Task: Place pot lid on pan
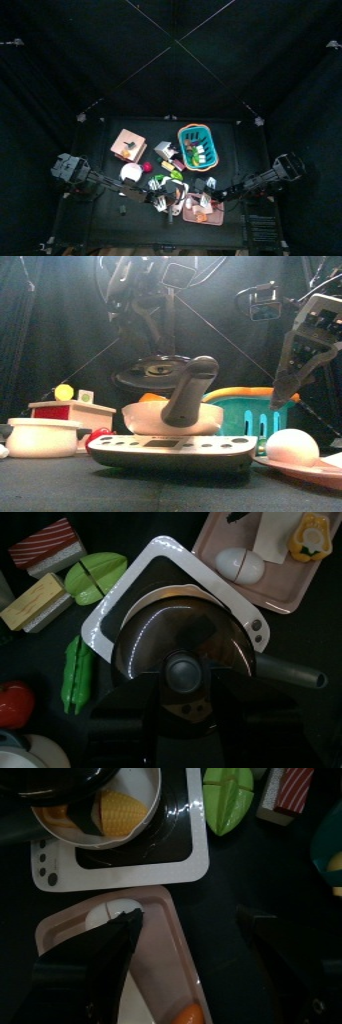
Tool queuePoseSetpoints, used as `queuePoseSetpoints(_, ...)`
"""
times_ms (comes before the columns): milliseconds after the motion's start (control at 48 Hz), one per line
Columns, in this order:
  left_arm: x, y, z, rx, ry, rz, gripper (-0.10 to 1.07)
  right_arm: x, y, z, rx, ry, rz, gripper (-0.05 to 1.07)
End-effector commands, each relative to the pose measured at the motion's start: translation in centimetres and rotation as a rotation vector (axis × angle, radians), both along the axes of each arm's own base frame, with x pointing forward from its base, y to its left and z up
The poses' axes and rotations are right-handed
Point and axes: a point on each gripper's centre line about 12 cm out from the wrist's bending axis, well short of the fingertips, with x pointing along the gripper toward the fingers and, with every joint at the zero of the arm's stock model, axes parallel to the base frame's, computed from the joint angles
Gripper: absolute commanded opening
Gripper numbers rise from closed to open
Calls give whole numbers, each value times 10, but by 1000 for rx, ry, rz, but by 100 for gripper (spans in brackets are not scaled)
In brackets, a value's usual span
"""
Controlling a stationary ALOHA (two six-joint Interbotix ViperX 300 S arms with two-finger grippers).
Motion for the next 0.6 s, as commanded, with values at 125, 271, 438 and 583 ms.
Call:
queuePoseSetpoints(125, 10, -2, 8, -1, -28, -3, 59, 1, 1, 11, 12, -35, 4, 103)
queuePoseSetpoints(271, 13, -1, 1, 3, -14, 4, 59, 1, 2, 11, 13, -34, 5, 103)
queuePoseSetpoints(438, 13, -1, 0, 3, -13, 5, 60, 1, 2, 11, 12, -35, 6, 103)
queuePoseSetpoints(583, 14, 0, -1, 3, -11, 6, 60, 1, 1, 11, 11, -34, 5, 103)
